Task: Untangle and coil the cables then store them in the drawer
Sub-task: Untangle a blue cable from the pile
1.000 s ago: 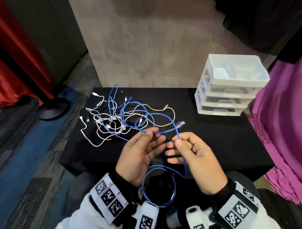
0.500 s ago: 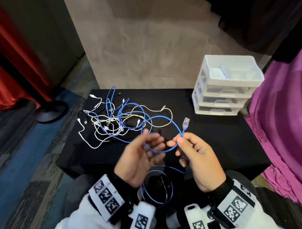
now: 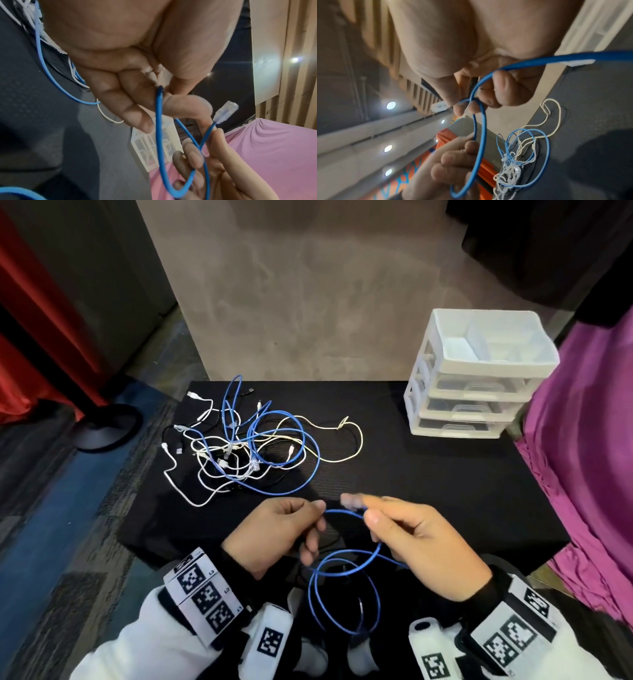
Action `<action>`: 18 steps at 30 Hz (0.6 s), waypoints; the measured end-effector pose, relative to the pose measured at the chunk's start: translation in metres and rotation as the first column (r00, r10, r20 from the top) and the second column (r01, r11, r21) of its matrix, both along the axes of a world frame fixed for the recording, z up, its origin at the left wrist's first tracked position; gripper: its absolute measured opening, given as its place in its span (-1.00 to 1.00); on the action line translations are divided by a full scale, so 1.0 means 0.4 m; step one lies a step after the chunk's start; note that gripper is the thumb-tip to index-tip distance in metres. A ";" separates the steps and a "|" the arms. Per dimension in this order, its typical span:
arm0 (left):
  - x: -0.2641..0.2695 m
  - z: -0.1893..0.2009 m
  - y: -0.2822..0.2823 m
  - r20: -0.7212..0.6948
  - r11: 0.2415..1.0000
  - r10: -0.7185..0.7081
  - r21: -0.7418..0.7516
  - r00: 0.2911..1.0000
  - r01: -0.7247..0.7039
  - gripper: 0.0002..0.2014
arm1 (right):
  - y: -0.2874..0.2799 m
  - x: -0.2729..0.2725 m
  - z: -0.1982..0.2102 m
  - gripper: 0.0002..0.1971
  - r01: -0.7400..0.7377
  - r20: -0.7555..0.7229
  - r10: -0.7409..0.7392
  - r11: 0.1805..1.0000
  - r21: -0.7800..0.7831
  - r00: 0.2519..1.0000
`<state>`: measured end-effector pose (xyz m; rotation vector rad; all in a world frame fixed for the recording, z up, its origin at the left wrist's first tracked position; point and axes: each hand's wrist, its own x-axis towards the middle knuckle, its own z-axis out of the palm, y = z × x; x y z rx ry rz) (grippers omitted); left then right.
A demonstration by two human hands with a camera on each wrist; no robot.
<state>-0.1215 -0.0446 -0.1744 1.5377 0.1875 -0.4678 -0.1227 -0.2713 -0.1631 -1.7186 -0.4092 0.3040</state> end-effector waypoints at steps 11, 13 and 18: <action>-0.012 0.017 -0.028 0.158 0.997 0.054 0.052 0.986 -0.063 -0.71 | 0.004 0.017 -0.033 -0.74 0.113 0.188 -0.074 0.972 -0.206 0.979; -0.014 0.011 -0.029 0.214 0.990 0.059 0.109 0.975 -0.084 -0.81 | 0.014 0.015 -0.037 -0.73 0.202 0.241 -0.155 0.961 -0.187 0.958; -0.014 0.009 -0.040 0.402 0.949 0.106 0.233 0.909 -0.214 -0.96 | 0.038 0.008 -0.048 -0.71 0.313 0.187 -0.292 0.945 -0.097 0.938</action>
